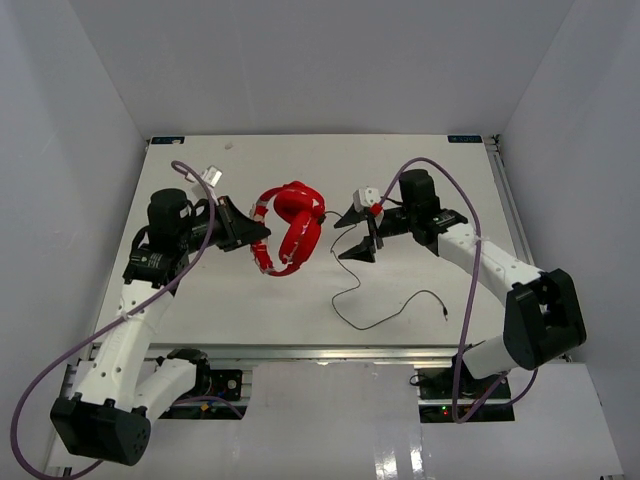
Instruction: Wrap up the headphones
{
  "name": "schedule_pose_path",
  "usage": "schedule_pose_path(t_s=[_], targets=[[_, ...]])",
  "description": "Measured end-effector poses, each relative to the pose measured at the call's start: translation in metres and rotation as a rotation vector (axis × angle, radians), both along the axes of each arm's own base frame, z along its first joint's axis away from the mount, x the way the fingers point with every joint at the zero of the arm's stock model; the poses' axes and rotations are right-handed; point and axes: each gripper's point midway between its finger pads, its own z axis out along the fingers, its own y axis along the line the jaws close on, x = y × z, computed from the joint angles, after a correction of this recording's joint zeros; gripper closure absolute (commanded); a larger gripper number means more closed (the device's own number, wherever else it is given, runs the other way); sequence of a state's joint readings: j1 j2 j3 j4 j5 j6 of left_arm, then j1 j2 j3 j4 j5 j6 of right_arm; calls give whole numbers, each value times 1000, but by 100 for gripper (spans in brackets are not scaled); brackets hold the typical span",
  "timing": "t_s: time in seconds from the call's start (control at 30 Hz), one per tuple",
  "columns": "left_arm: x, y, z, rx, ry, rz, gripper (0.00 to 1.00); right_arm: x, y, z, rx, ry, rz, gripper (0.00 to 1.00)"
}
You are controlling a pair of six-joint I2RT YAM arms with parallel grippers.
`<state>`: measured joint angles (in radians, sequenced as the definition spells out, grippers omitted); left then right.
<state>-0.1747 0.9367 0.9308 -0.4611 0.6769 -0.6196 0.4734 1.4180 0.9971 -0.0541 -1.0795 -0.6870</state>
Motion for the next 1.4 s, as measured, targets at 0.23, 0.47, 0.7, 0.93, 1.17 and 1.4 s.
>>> schedule_pose_path(t_s=[0.23,0.47,0.7,0.93,1.17,1.4], targets=[[-3,-11,69,-113,-121,-41,100,-12,23,6,44,82,104,24],[-3,-13,103,-163,-169,-42,100,-46,38,15,115,185,208,29],[11,-13,118,-179,-184,-11,100,-70,27,6,101,229,201,36],[37,-14,137,-233,-185,46,100,-89,8,-26,50,284,123,65],[64,-9,147,-289,-199,141,100,-78,5,-38,-18,318,23,92],[118,13,120,-234,-178,373,100,-13,-5,-29,-211,248,-313,92]])
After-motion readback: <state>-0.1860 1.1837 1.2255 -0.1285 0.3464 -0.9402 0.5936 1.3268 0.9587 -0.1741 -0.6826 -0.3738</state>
